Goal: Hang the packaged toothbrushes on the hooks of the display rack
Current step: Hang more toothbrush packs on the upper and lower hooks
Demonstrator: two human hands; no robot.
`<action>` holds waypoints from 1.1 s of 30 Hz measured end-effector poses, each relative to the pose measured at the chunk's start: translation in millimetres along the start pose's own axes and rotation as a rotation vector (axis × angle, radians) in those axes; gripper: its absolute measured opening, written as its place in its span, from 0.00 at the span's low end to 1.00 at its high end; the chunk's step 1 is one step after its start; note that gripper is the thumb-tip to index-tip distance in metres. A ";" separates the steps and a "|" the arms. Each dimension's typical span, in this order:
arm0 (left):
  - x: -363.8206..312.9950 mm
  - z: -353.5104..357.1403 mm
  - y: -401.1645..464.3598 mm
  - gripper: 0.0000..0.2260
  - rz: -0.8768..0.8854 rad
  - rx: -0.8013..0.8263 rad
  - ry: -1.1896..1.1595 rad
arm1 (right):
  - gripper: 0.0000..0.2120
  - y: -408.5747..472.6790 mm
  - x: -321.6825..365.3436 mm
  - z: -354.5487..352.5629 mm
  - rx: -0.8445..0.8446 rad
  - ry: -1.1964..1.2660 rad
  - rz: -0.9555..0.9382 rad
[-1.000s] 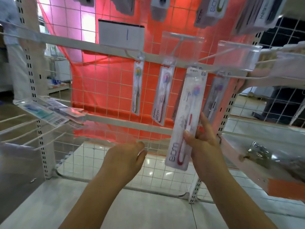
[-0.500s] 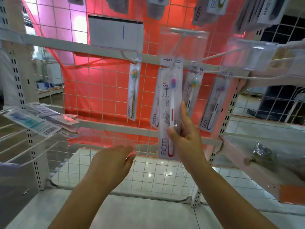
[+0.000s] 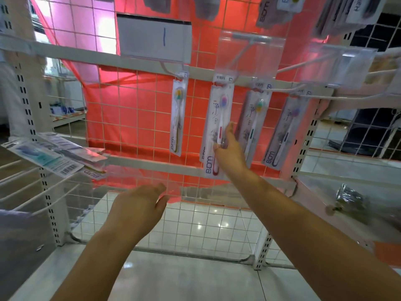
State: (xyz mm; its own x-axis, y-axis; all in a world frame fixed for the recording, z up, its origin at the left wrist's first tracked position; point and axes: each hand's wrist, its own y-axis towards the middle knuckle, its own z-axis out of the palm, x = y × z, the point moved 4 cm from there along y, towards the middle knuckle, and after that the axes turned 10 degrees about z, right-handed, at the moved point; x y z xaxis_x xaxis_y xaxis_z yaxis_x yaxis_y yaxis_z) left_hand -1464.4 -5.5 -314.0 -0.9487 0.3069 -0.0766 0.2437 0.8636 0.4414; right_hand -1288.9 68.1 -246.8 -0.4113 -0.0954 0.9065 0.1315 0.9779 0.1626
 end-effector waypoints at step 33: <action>-91.2 79.1 -58.0 0.17 -0.106 0.672 -0.242 | 0.19 -128.2 -149.9 -5.4 0.604 -1.014 0.328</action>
State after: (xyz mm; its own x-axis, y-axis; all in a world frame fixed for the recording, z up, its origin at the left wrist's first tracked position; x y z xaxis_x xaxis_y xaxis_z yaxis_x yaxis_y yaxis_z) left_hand -1376.1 -51.9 -403.3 -0.9217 0.2204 -0.3191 0.2980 0.9291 -0.2190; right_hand -1239.3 -44.0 -401.5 -0.9890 0.0959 0.1127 0.0324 0.8834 -0.4675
